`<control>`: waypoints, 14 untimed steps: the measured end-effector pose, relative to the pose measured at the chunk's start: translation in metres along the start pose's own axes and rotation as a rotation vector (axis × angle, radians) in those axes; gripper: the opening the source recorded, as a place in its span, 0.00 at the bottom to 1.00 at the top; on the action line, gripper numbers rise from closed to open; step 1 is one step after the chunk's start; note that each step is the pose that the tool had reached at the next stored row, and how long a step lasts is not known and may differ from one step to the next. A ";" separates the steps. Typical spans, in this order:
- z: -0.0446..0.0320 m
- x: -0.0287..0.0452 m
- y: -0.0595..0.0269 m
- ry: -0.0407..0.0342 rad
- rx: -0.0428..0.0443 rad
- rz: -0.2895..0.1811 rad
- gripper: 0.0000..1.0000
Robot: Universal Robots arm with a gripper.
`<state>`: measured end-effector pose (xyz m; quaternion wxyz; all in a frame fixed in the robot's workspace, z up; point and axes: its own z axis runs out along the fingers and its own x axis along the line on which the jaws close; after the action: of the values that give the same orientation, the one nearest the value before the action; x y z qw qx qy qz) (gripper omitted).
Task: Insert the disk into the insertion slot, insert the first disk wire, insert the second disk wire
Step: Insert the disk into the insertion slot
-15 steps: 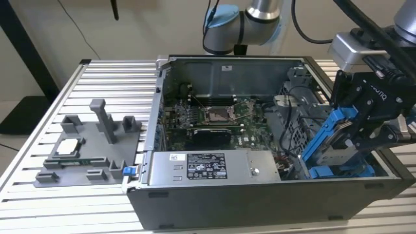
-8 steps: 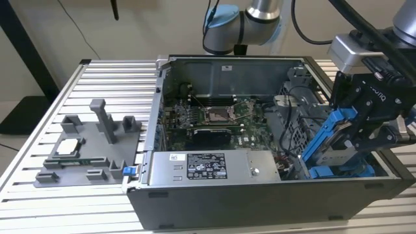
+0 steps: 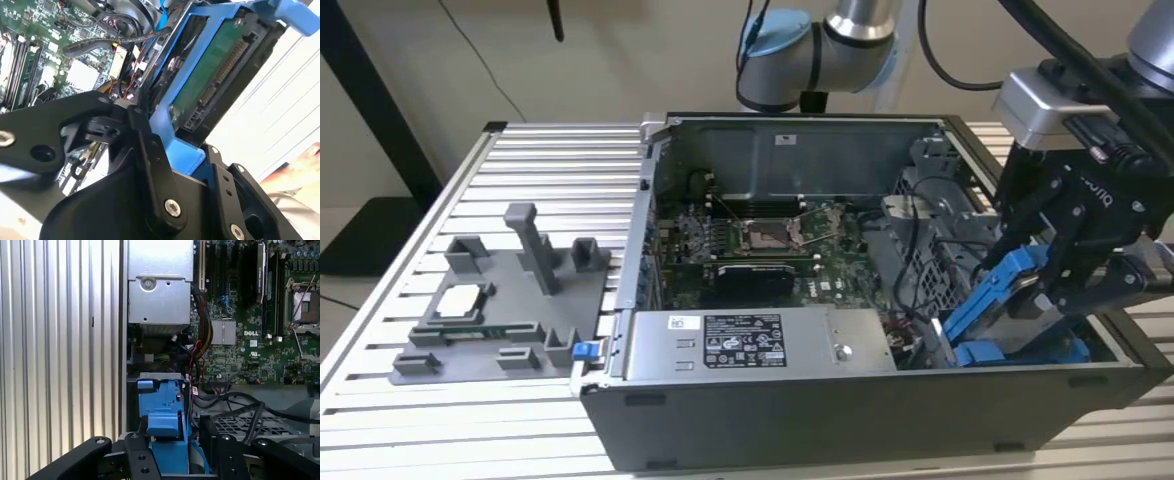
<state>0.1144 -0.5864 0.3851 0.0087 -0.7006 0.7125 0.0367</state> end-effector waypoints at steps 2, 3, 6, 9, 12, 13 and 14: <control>-0.0011 -0.0001 0.0001 0.0002 -0.0002 0.000 1.00; -0.0011 -0.0001 0.0001 0.0000 -0.0003 0.000 1.00; -0.0012 -0.0002 0.0001 0.0002 -0.0003 0.000 1.00; -0.0012 -0.0005 0.0001 0.0001 -0.0003 0.000 1.00; -0.0012 -0.0010 0.0003 -0.0003 -0.0003 0.000 0.00; -0.0011 -0.0011 0.0004 -0.0006 -0.0003 0.000 0.00; -0.0010 -0.0012 0.0005 -0.0012 -0.0003 0.000 0.00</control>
<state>0.1140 -0.5852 0.3862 0.0090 -0.7006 0.7125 0.0372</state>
